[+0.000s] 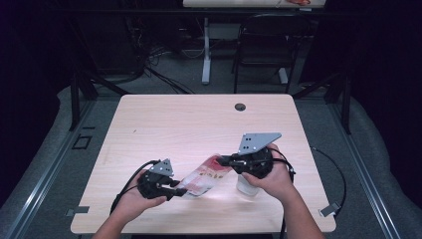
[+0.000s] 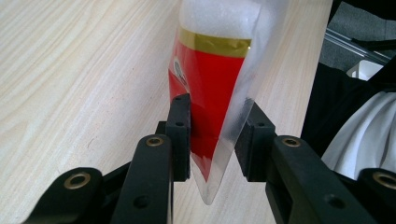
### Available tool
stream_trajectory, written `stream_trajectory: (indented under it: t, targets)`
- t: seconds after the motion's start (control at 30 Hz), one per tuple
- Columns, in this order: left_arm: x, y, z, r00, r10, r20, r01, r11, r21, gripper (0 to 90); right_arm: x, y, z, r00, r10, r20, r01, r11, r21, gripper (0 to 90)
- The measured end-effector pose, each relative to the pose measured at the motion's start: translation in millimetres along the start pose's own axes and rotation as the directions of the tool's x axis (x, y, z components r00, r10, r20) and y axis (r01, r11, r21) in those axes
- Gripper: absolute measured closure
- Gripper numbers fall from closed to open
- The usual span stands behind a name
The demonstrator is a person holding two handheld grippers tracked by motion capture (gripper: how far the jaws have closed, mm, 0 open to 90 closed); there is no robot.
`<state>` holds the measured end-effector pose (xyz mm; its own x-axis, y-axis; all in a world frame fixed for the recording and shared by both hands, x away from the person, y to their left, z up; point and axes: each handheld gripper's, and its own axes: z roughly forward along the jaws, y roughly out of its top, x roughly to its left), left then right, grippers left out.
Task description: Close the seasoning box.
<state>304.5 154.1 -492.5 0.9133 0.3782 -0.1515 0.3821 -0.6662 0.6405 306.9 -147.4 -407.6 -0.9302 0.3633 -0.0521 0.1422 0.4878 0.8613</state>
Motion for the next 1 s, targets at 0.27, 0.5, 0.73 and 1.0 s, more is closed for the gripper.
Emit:
stream_trajectory:
  t: [0.27,0.5,0.73,1.0]
  targets:
    - [0.0,6.3,-5.6,0.9998,0.015,-0.012,-0.015,0.9997,0.018,70.5,-2.4,-4.2,-4.2,0.9998,0.018,-0.002,-0.018,1.000,-0.016,89.8]
    - [1.2,9.0,-10.0,0.9998,0.019,-0.009,-0.018,0.9996,0.022,70.7,-5.9,-9.2,-5.9,0.9992,0.039,-0.006,-0.039,0.999,-0.018,89.7]
    - [2.0,10.4,-12.5,0.9997,0.022,-0.014,-0.022,0.9993,0.029,70.8,-7.4,-12.3,-6.0,0.9986,0.053,-0.009,-0.053,0.998,-0.019,89.7]
    - [2.6,12.9,-17.3,0.9995,0.027,-0.019,-0.026,0.9992,0.029,71.0,-9.7,-15.1,-7.4,0.9980,0.062,-0.009,-0.062,0.998,-0.014,89.7]
